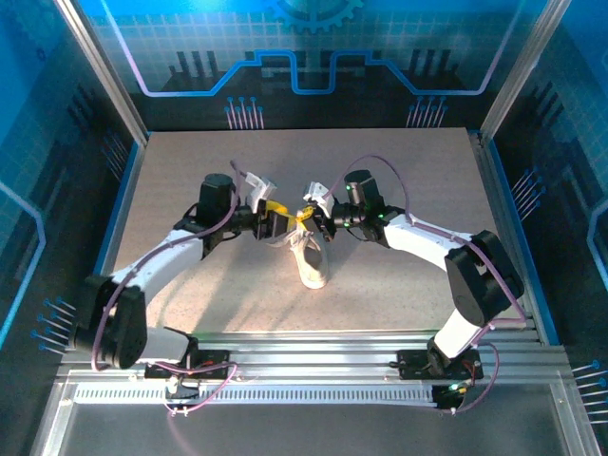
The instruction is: Tie the shoes
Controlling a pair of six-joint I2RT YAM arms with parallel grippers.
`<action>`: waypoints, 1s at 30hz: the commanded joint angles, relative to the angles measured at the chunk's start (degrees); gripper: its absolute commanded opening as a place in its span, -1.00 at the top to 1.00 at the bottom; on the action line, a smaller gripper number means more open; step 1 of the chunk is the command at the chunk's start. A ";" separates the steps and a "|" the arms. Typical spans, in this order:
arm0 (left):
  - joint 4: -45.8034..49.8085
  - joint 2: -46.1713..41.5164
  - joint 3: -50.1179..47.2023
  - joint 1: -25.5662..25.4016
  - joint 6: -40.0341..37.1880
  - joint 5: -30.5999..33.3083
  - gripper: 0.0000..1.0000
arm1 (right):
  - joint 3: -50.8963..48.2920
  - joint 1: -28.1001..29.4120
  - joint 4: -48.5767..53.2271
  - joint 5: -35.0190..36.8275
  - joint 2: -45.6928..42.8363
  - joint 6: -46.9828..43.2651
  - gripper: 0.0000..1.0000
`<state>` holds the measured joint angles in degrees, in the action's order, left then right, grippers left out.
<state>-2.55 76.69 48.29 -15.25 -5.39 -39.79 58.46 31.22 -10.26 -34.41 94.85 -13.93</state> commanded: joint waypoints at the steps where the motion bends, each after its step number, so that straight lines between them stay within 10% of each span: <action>1: 18.50 -4.79 3.61 2.17 -20.20 10.94 -0.06 | 1.53 0.67 1.30 0.70 -0.90 1.00 1.00; 8: 28.56 1.73 5.76 2.33 -39.98 17.20 -0.10 | 0.86 0.56 0.12 1.67 -0.83 3.25 1.00; 30: 32.88 31.68 17.67 -2.17 -48.84 26.37 0.01 | -1.95 0.68 -1.41 2.42 -1.55 7.64 1.00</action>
<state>26.02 105.62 62.67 -16.99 -51.92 -16.08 56.88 31.22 -10.68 -31.90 94.45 -7.44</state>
